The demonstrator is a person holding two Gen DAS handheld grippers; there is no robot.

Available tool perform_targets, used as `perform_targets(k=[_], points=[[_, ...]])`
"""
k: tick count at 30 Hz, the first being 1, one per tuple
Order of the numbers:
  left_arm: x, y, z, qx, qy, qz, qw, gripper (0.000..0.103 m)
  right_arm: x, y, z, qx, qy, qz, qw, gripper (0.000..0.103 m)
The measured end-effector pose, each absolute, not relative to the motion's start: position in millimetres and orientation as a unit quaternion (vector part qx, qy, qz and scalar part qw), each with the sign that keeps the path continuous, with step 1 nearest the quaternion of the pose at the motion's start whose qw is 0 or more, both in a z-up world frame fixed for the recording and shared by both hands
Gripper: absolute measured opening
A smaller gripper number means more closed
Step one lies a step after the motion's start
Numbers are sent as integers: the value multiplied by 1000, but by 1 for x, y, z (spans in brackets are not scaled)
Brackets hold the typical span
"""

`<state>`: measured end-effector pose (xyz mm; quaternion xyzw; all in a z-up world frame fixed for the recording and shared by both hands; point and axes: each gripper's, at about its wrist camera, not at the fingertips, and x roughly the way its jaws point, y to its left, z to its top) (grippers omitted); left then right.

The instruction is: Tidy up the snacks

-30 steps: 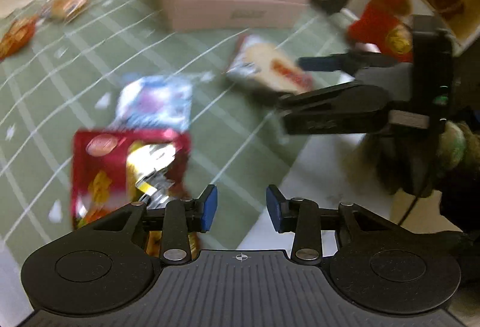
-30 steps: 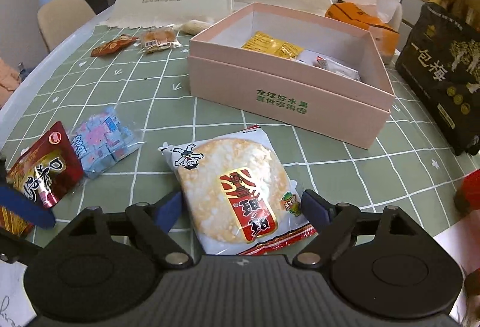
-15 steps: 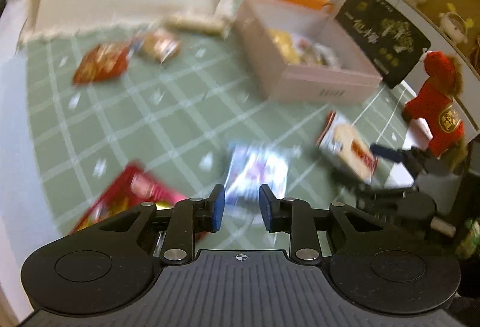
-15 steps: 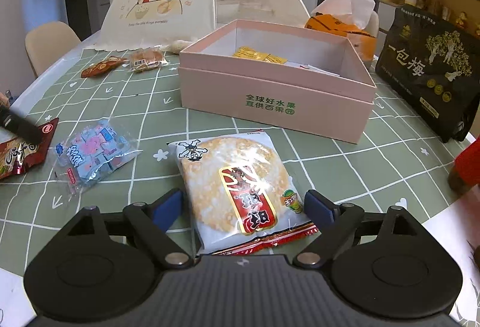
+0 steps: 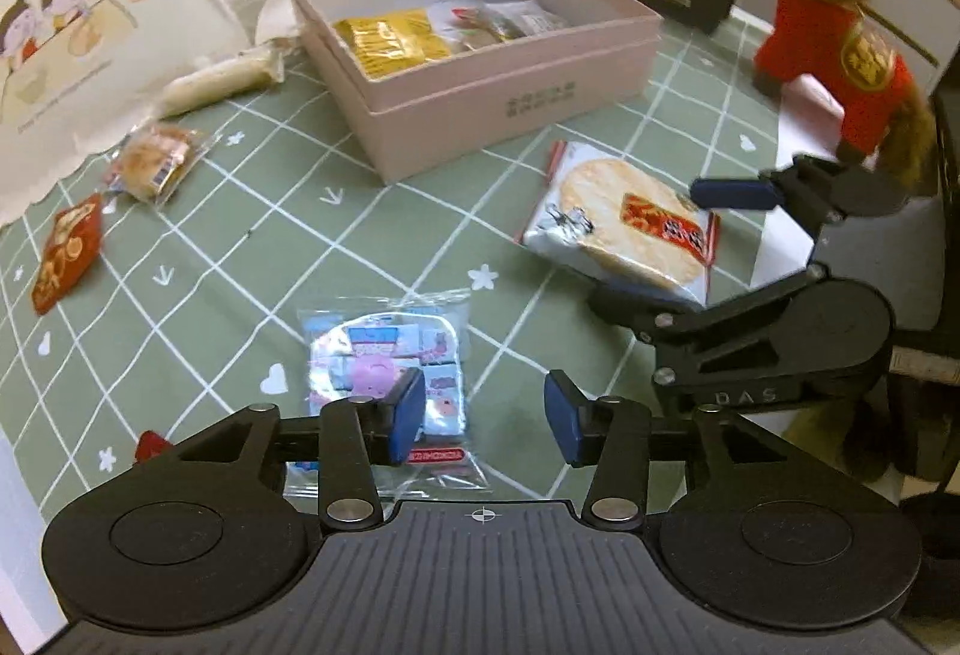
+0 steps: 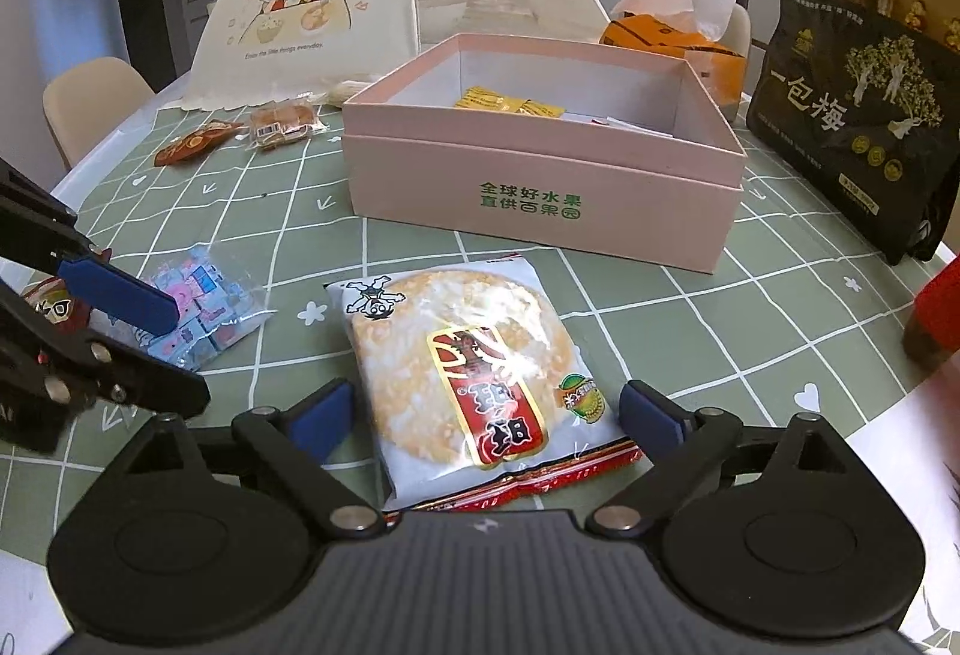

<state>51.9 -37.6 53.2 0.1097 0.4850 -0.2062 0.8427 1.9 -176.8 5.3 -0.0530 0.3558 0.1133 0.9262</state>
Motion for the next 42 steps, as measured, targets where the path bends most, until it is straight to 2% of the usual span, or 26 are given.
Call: perform_targets(k=[5, 7, 9, 11, 18, 21, 27, 34, 38, 40, 42], points=[[61, -26, 48, 120, 491, -154, 849, 47, 3, -176, 5, -54, 357, 116, 925, 98], [61, -25, 48, 109, 497, -166, 845, 55, 3, -176, 5, -54, 357, 117, 925, 98], [58, -31, 46, 117, 497, -175, 842, 69, 3, -177, 5, -54, 357, 117, 925, 99], [55, -37, 44, 128, 495, -181, 840, 77, 3, -176, 5, -54, 357, 117, 925, 99], [63, -22, 45, 95, 477, -128, 864, 69, 3, -176, 5, -54, 357, 117, 925, 99], [72, -12, 40, 84, 490, -120, 859, 74, 3, -176, 5, -54, 357, 117, 925, 99], [80, -6, 32, 39, 499, -127, 856, 77, 3, -175, 4, -56, 358, 118, 925, 99], [76, -13, 30, 68, 500, -131, 853, 77, 5, -178, 6, -63, 367, 140, 917, 101], [66, -10, 34, 44, 512, -136, 847, 72, 6, -178, 11, -69, 392, 152, 905, 100], [59, -5, 35, 21, 515, -144, 845, 68, 3, -178, 17, -71, 414, 181, 889, 94], [51, 3, 36, -7, 515, -148, 844, 67, -1, -184, 30, -48, 431, 233, 870, 93]])
